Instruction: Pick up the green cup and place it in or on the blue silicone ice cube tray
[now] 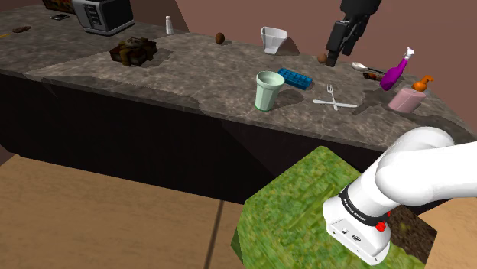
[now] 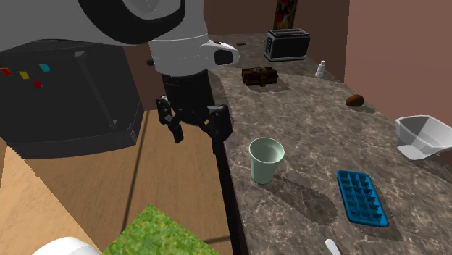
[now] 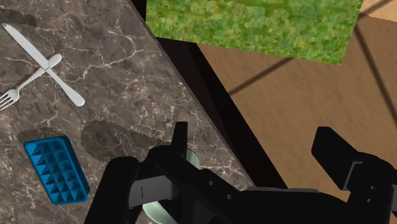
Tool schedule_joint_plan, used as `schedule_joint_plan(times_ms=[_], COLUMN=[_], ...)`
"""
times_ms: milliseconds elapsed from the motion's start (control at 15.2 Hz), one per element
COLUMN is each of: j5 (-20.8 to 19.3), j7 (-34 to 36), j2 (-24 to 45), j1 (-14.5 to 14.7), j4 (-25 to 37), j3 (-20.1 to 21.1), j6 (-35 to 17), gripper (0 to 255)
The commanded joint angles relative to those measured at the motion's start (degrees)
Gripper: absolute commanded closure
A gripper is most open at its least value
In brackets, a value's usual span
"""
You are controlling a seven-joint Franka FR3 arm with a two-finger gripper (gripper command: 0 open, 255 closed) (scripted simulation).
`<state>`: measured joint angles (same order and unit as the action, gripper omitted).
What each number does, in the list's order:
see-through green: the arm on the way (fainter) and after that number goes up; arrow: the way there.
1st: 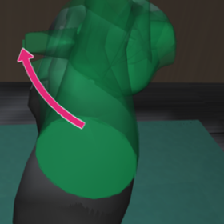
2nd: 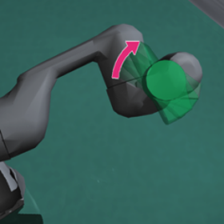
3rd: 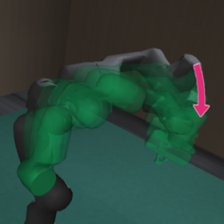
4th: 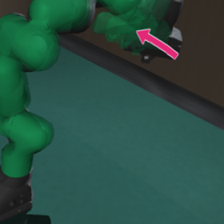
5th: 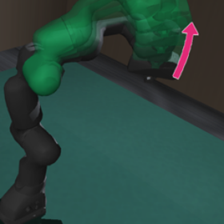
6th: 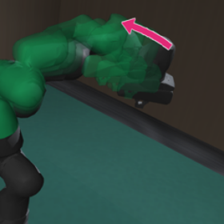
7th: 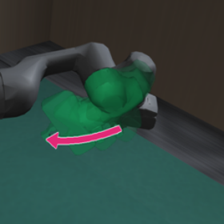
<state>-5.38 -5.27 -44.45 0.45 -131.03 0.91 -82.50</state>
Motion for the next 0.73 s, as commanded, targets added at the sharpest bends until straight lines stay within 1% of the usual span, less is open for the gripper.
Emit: schedule_joint_plan(times_ms=[0,330,660], j5=[0.0,0.2,-0.3], j7=[0.0,5.5,11.0], j2=[0.0,7.6,16.7], j1=[0.0,-1.2,-2.6], j4=[0.0,-1.2,-0.2], j3=[0.0,1.8,3.3], j6=[0.0,-9.1,-17.4], gripper=[0,0,0])
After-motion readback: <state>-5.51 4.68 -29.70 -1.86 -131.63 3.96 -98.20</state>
